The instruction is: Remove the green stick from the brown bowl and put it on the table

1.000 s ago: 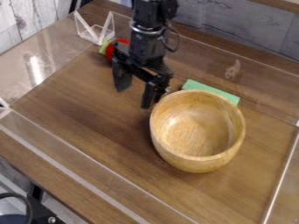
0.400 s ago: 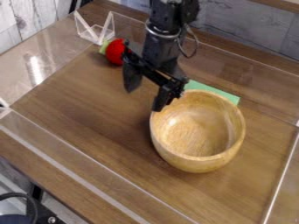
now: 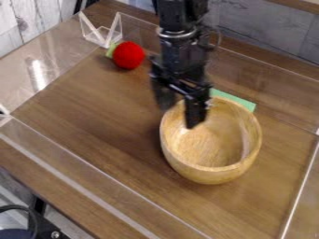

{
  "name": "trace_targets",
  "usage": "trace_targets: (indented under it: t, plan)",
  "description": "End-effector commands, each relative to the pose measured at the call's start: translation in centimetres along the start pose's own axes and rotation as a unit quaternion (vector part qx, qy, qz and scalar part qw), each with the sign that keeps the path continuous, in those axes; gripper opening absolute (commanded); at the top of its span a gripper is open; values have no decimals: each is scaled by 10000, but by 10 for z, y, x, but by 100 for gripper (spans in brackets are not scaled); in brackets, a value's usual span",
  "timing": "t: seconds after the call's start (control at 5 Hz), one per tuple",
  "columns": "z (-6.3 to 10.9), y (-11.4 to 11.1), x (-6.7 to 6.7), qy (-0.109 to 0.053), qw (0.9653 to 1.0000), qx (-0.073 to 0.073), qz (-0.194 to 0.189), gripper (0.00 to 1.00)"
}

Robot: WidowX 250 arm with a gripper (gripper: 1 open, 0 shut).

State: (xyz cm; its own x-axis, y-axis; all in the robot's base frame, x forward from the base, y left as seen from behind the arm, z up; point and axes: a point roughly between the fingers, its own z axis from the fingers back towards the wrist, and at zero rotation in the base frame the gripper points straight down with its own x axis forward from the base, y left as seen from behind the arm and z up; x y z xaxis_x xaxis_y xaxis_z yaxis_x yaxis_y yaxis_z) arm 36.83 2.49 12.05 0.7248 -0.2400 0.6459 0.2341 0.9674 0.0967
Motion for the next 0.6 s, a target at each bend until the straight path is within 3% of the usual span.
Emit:
trace_targets:
  t: [0.0, 0.4]
  plan:
    - [6, 9, 4, -331, 9993, 159, -98, 100]
    - [-4, 24, -8, -67, 9988, 459, -139, 100]
